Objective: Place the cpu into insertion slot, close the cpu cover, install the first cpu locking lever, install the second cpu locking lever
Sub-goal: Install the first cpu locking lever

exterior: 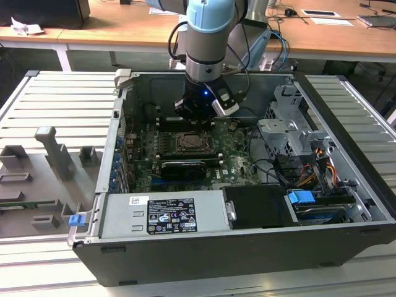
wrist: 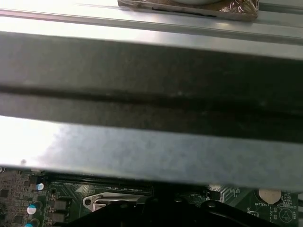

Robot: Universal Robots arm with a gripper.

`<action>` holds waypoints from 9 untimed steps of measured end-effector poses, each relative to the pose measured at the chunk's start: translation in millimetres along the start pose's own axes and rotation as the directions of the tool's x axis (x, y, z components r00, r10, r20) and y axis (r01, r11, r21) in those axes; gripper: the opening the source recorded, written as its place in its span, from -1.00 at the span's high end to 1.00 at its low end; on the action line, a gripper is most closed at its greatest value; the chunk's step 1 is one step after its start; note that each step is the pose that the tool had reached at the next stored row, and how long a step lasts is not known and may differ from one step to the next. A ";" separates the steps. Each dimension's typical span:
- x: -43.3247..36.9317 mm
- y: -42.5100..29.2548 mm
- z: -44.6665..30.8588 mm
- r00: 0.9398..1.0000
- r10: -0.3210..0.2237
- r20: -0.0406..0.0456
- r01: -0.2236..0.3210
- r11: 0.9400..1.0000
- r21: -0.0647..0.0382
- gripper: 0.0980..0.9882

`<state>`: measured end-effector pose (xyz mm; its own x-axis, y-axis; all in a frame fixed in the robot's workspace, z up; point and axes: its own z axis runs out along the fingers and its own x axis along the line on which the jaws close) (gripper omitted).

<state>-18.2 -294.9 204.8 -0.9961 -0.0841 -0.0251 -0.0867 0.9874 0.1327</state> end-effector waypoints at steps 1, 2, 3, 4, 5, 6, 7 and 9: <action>-0.1 0.0 0.1 1.000 0.000 0.000 0.000 1.000 0.001 0.98; -0.2 0.0 0.2 1.000 0.000 0.000 0.000 1.000 0.001 0.98; -0.2 0.0 0.2 1.000 0.000 0.000 0.000 1.000 0.002 0.98; -0.2 0.0 0.3 1.000 0.000 0.000 0.000 1.000 0.003 0.98; -0.2 0.0 0.5 1.000 0.000 0.000 0.000 1.000 0.004 0.98; -0.2 0.0 0.7 1.000 0.000 0.000 0.000 1.000 0.006 0.98; -0.2 -0.1 0.8 1.000 0.000 -0.001 0.000 1.000 0.008 0.98; -0.1 -0.2 1.1 1.000 0.000 -0.001 0.000 1.000 0.011 0.98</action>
<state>-18.0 -294.9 203.7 -0.9961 -0.0843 -0.0243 -0.0866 0.9888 0.1216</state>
